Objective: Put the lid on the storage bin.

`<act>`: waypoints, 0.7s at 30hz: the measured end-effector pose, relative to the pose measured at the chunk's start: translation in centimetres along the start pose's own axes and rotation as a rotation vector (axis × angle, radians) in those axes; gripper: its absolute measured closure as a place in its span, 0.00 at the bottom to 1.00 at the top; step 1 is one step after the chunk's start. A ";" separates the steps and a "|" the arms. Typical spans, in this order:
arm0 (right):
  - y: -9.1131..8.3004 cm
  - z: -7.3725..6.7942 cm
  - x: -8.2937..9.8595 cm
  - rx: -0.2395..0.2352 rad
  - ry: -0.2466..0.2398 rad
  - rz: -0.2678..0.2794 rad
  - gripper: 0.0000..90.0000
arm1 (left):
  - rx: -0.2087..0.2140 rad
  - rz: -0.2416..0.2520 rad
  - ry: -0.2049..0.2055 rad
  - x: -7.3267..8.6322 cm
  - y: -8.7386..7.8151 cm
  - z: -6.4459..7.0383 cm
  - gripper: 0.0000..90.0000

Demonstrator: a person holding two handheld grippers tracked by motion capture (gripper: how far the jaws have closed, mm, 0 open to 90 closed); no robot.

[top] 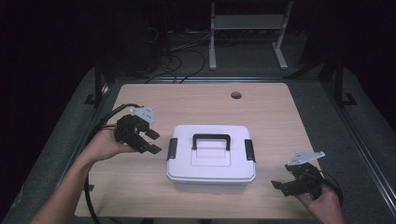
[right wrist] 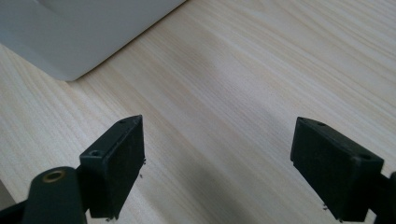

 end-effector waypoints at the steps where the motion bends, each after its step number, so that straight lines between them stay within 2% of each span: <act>1: 0.0 0.0 0.0 0.000 0.000 0.000 0.19 | -0.001 0.003 -0.004 0.1 0.0 0.0 0.47; 21: 0.1 0.0 0.1 0.001 0.000 -0.007 0.19 | -0.013 0.024 -0.067 3.8 1.1 -0.3 0.42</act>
Point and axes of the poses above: each handheld gripper's, and its own axes: y roughly forward along the jaws, x roughly out of its underside, z roughly to its right, the point moved 5 cm from there along y, roughly forward along the jaws, and after that the axes turned 7 degrees about z, right-handed, at the moved point
